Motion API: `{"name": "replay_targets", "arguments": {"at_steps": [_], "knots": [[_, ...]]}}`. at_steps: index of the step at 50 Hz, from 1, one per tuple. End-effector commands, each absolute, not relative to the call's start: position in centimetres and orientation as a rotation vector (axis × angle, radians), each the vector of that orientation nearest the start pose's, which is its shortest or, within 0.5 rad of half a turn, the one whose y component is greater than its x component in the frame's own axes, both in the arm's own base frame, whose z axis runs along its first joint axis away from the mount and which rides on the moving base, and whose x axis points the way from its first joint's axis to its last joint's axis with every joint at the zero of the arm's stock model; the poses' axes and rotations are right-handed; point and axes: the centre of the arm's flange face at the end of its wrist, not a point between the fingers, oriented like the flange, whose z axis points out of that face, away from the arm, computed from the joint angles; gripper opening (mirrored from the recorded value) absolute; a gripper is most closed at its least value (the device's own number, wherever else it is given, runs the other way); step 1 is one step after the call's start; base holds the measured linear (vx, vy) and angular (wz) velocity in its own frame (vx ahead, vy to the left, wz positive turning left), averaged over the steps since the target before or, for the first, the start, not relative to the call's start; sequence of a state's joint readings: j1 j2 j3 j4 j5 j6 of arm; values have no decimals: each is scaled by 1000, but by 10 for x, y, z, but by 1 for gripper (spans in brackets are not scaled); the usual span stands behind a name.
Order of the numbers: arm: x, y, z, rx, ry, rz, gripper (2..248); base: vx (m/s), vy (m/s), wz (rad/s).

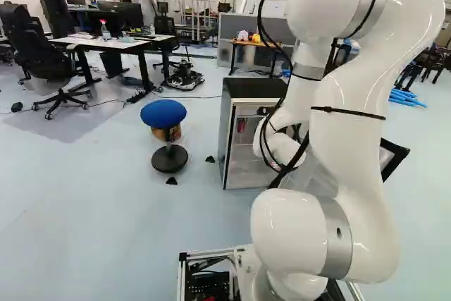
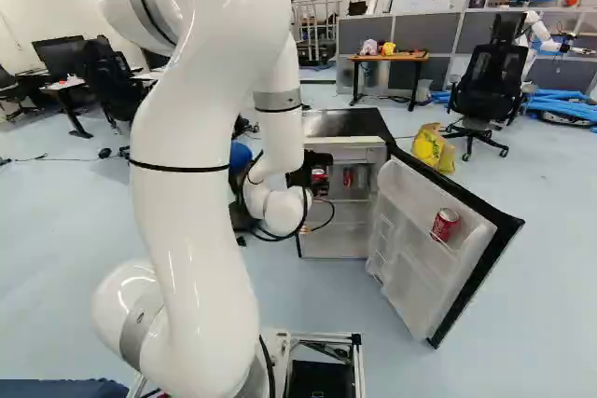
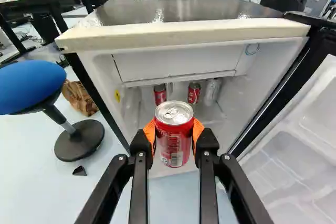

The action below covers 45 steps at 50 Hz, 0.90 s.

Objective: Grab a drink from the fridge

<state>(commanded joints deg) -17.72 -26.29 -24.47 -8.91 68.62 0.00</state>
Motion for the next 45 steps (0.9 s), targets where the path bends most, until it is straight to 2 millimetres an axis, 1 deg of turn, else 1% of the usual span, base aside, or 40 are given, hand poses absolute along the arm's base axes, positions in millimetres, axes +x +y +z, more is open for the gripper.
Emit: {"name": "replay_targets", "arguments": {"at_steps": [18,45], "knots": [[373,-106,266,-2668,204,-1807,92,0,0,0],[366,-104,287,-2687,197,-1793,92,0,0,0]]}}
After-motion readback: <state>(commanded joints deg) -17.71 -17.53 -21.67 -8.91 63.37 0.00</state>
